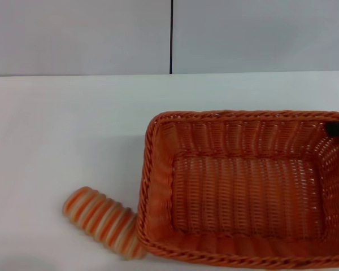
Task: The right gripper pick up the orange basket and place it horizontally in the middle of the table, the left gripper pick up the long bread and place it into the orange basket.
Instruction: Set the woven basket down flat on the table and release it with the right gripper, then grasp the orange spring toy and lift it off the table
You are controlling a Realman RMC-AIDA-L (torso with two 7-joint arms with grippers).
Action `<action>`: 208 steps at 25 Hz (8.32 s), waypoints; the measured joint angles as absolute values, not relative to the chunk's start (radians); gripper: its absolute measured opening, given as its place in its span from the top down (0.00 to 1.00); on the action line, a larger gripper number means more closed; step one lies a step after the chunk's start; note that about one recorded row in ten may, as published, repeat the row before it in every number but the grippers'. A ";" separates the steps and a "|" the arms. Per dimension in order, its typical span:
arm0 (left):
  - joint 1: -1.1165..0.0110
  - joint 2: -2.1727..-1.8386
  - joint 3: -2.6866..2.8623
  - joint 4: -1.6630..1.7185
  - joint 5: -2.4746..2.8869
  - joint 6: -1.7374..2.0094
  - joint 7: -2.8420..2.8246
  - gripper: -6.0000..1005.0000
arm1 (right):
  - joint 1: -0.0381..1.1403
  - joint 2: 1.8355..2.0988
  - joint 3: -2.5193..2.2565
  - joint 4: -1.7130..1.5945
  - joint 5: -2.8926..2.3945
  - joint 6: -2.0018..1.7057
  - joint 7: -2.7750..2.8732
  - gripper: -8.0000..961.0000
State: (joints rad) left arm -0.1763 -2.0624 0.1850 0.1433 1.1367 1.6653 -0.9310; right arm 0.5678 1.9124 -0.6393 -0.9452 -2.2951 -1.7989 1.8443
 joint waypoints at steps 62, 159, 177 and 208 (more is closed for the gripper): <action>-0.291 -1.862 0.666 0.747 1.455 1.692 -1.475 0.22 | 0.097 2.054 -0.181 -0.324 -1.303 -1.730 1.007 0.40; -0.379 -2.037 0.715 0.808 2.341 1.714 -1.559 0.40 | 0.145 2.037 -0.014 -0.307 -1.329 -1.815 1.109 0.41; -0.390 -2.036 0.716 0.811 2.340 1.736 -1.556 0.57 | 0.144 2.034 -0.001 -0.308 -1.320 -1.832 1.121 0.41; -0.396 -2.034 0.707 0.808 2.335 1.740 -1.555 0.82 | 0.147 2.032 0.012 -0.304 -1.317 -1.831 1.128 0.41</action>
